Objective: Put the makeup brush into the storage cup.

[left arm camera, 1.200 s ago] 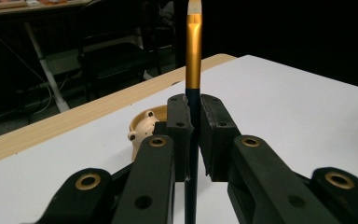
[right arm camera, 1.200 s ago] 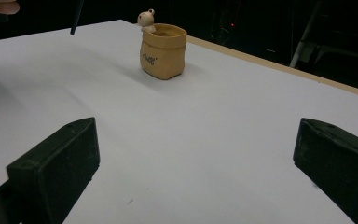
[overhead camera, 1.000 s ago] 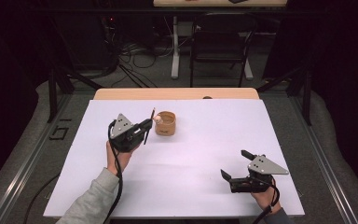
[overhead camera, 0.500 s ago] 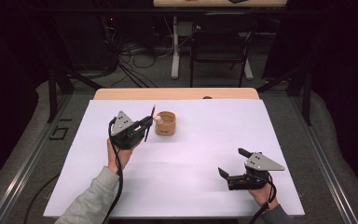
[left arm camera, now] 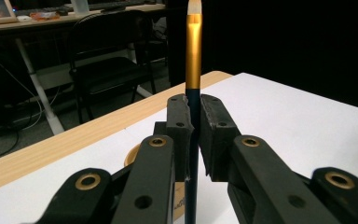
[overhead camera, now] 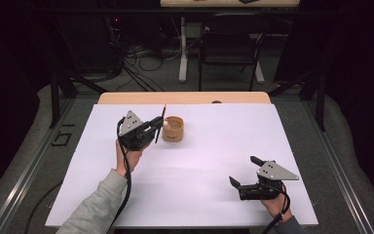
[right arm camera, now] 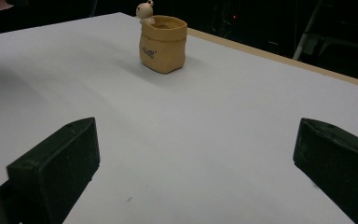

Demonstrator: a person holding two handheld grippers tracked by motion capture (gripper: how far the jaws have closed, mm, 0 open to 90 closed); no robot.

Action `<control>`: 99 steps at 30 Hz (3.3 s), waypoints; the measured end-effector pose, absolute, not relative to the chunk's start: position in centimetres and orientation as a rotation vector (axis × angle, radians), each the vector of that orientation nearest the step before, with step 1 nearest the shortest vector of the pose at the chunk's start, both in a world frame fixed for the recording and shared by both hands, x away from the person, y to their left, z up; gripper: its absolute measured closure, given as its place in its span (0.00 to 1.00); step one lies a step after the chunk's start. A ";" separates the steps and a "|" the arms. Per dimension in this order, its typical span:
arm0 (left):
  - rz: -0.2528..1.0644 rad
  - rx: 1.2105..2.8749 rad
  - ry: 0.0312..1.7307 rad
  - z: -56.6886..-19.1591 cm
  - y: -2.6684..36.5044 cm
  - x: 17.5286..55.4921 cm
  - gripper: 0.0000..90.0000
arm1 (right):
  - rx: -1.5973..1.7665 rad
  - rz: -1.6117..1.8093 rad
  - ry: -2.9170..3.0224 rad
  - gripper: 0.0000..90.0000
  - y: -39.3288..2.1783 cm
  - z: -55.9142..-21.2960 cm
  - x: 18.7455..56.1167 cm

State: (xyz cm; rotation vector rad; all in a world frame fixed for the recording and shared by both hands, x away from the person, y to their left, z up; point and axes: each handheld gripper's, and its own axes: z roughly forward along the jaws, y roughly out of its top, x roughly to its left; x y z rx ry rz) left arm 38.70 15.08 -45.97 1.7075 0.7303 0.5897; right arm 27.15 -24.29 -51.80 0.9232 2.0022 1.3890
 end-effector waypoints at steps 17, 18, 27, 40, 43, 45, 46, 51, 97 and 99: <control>0.594 1.693 0.695 -45.1 13.9 39.7 0.92 | 0.916 1.382 2.005 0.00 -24.3 -51.8 27.0; 0.592 1.692 0.695 -45.1 13.9 39.8 0.92 | 0.917 1.381 2.007 0.00 -24.3 -51.8 27.0; 0.583 1.679 0.698 -45.2 13.7 40.5 0.92 | 0.911 1.362 2.022 0.00 -24.2 -51.8 26.9; 0.581 1.666 0.694 -45.2 13.2 41.3 0.92 | 0.903 1.357 2.020 0.00 -24.1 -51.8 26.9; 0.582 1.666 0.689 -45.2 13.1 41.4 0.92 | 0.903 1.359 2.019 0.00 -24.1 -51.8 26.8; 0.580 1.666 0.686 -45.2 13.0 41.4 0.92 | 0.902 1.358 2.020 0.00 -24.1 -51.8 26.8; 0.582 1.662 0.686 -45.2 13.0 41.5 0.92 | 0.902 1.358 2.021 0.00 -24.1 -51.8 26.8; 0.577 1.662 0.678 -45.2 12.8 41.7 0.92 | 0.903 1.357 2.021 0.00 -24.1 -51.8 26.8; 0.564 1.634 0.619 -45.0 11.6 44.0 0.92 | 0.909 1.346 2.008 0.00 -24.1 -51.9 26.6; 0.560 1.637 0.619 -45.1 11.5 44.0 0.92 | 0.910 1.347 2.008 0.00 -24.1 -51.9 26.6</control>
